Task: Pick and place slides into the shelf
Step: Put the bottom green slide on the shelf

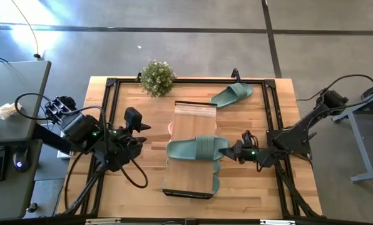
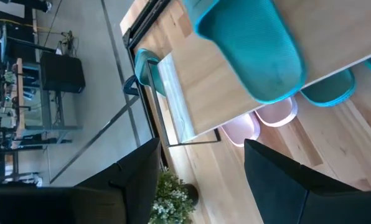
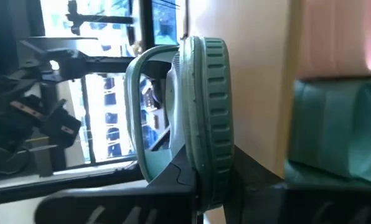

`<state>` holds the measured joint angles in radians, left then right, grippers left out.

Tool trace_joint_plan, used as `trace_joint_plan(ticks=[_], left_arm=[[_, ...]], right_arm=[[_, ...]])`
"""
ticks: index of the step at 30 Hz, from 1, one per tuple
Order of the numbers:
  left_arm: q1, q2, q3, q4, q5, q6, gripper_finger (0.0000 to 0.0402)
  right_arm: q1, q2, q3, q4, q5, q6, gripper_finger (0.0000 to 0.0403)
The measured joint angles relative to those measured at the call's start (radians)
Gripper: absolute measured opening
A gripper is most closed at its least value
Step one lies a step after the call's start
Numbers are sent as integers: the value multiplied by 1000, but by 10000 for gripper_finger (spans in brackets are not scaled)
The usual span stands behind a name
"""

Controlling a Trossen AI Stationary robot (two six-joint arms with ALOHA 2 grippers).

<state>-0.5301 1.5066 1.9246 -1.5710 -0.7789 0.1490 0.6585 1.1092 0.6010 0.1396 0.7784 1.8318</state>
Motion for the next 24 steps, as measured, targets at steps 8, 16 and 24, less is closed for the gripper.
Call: trace_joint_plan(ticks=[8,16,24], left_arm=[[0,0,-79,0,3,-26,214],[0,0,-104,0,11,-54,213],[0,0,-104,0,11,-57,214]], right_arm=[[18,93,0,96,4,56,10],[18,145,0,111,4,102,21],[19,162,0,100,4,98,56]])
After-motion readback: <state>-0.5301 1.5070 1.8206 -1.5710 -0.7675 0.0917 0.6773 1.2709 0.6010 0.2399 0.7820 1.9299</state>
